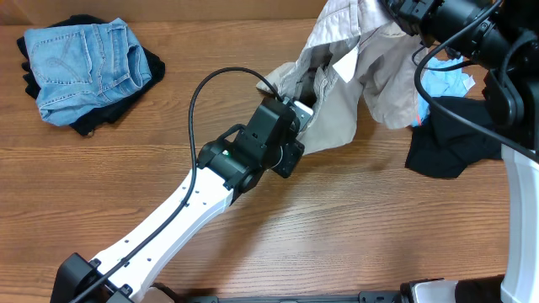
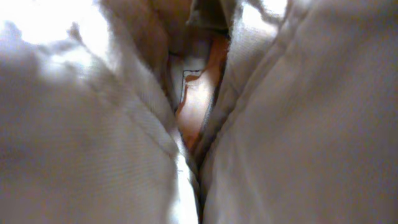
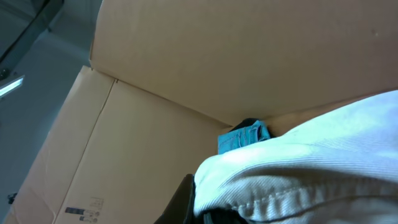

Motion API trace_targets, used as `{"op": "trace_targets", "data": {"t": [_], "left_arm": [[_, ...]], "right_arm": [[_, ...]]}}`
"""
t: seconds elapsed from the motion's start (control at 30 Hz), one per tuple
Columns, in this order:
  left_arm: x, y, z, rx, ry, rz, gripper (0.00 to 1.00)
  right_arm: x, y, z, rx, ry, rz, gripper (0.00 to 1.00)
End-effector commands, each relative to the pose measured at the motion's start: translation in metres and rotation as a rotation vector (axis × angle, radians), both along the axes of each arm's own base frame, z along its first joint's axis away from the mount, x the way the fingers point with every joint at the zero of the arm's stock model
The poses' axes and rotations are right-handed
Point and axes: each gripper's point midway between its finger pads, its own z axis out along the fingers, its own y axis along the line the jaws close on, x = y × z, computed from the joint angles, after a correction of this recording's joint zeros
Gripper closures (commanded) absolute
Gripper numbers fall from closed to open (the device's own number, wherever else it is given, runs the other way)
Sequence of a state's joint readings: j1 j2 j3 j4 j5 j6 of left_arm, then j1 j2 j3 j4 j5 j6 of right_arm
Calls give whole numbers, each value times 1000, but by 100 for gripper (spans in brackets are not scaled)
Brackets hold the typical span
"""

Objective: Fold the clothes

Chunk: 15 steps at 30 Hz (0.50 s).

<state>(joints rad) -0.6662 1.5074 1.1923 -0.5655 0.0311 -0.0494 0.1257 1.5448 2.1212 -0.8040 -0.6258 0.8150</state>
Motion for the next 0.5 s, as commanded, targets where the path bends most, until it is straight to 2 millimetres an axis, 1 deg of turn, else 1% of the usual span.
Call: {"op": "trace_targets", "data": {"t": [0.0, 0.03, 0.07, 0.13, 0.2, 0.23, 0.27, 0.37, 0.43, 0.47], "left_arm": [[-10, -10, 80, -121, -110, -45, 96], [-16, -13, 102, -151, -141, -62, 96], [-31, -23, 131, -187, -183, -106, 96], [-49, -38, 156, -205, -230, -152, 96], [-65, -50, 174, -206, -270, -170, 96], [-75, -58, 185, -219, -291, -175, 96], [-84, -64, 192, -229, -302, -192, 96], [-100, -77, 199, -260, -304, -200, 96], [-111, -87, 205, -315, -283, -203, 96], [-117, -94, 210, -355, -278, -214, 96]], "right_arm": [[-10, -20, 29, -37, -116, -95, 96], [-7, -30, 25, -58, -107, -140, 96], [-5, -43, 19, -85, -94, -175, 96], [-4, -64, 11, -120, -69, -228, 96], [-5, -87, 4, -162, -53, -288, 96], [-8, -109, 1, -204, -47, -360, 96], [-11, -119, 1, -224, -48, -392, 96], [-22, -152, 3, -260, -50, -495, 96], [-27, -177, 5, -264, -46, -569, 96], [-30, -186, 6, -265, -44, -595, 96]]}}
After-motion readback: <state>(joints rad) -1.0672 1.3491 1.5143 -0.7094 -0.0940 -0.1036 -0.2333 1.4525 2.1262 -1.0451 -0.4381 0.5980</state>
